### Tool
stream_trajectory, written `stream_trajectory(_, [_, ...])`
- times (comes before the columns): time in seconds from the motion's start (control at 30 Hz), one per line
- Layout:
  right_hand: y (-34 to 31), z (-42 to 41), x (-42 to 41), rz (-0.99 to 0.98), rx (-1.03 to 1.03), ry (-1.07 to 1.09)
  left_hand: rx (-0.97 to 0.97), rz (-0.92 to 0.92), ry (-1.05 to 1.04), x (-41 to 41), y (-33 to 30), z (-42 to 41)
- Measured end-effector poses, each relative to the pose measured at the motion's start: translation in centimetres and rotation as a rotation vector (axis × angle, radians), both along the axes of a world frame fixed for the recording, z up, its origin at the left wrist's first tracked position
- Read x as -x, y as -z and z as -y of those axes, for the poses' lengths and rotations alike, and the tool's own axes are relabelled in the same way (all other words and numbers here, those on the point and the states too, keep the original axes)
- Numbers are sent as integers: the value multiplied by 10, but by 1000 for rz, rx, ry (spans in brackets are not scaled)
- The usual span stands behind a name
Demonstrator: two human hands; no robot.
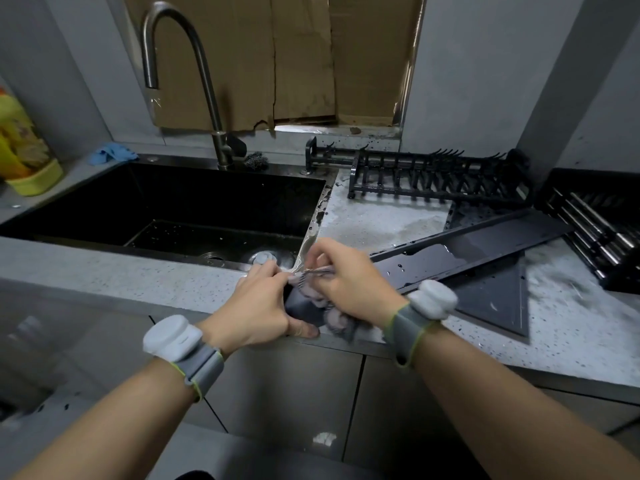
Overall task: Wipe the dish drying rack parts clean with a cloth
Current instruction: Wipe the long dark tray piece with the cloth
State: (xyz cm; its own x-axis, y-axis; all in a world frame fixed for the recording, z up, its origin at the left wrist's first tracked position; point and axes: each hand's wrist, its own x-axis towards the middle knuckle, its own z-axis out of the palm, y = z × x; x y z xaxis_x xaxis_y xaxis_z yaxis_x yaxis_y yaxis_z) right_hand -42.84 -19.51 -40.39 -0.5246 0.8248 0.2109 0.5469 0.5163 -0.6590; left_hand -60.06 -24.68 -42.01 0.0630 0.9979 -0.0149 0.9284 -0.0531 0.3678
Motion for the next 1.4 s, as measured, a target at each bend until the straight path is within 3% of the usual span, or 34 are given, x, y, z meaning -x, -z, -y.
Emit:
stream_trajectory(0.13, [28, -8, 16, 333, -407, 94, -11, 46, -17, 1, 5, 2])
stream_trajectory(0.23, [31, -15, 14, 413, -577, 165, -49, 67, -24, 1, 7, 4])
stream_trajectory(0.37, [40, -8, 20, 327, -504, -8, -52, 107, -11, 2, 9, 2])
stream_trajectory(0.5, [43, -6, 6, 365, -417, -142, -30, 88, 6, 2, 8, 0])
stream_trajectory(0.67, [31, -25, -24, 576, -431, -111, 5, -14, 15, 3, 2, -2])
stream_trajectory(0.8, [23, -38, -54, 625, -327, 34, 10, -30, 18, 2, 0, -2])
stream_trajectory(1.03, [36, -7, -13, 456, -290, -27, 35, -56, 23, 2, 1, -5])
stream_trajectory(1.3, [17, -44, -53, 482, -223, 30, 13, -39, 21, 3, -1, -2])
stream_trajectory(1.4, [13, -22, -46, 302, -229, -37, 10, -45, 15, 2, 0, -2])
